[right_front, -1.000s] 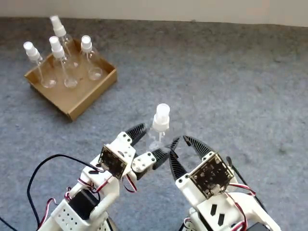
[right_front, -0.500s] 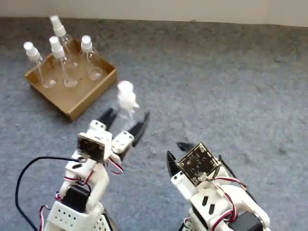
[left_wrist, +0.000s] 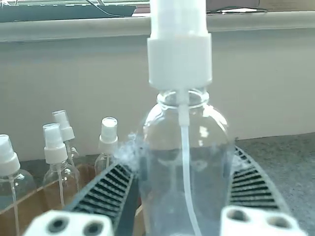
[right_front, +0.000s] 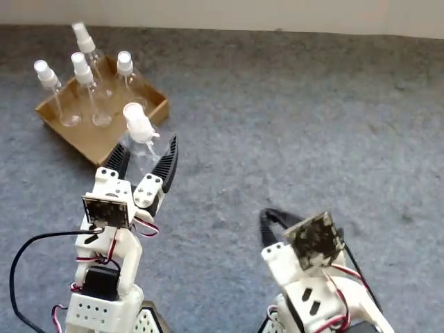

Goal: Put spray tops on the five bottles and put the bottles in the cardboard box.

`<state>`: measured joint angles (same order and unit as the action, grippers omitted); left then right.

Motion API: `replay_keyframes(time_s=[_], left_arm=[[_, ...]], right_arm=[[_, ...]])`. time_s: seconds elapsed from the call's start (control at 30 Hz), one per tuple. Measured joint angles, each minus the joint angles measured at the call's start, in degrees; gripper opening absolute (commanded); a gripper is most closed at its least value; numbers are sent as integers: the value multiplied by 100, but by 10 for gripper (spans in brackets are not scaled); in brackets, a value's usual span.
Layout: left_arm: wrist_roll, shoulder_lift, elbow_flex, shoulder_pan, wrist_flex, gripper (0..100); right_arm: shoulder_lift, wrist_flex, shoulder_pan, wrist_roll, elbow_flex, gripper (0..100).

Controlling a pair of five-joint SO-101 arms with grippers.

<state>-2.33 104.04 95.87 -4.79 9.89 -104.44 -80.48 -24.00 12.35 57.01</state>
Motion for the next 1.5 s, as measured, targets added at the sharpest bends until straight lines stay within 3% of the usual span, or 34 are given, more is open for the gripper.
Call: replay_keyframes(time_s=[0.27,0.53,0.7,0.9,1.07,1.17,1.37,1.5], left_arm=[[132,0,0,105,0,126],[176,0,-26,993,0,126],[949,0,-26,1257,-220,126],[1662,0,-26,1257,-545,126],[1697,0,-149,1257,-580,126],[1327,0,-352,1257,-580,126],[536,0,-747,1240,-105,126],[334,0,-774,879,167,126]], right_arm=[[-62,0,1196,-79,0,5],[-62,79,2549,-88,0,5],[-70,862,2822,-88,765,5],[-70,2084,2831,-88,2532,5],[-62,2295,2831,-97,3499,5],[-70,2295,2813,-220,3684,5],[-70,2312,1688,-1644,3851,5],[-70,2365,1002,-1829,3851,5]])
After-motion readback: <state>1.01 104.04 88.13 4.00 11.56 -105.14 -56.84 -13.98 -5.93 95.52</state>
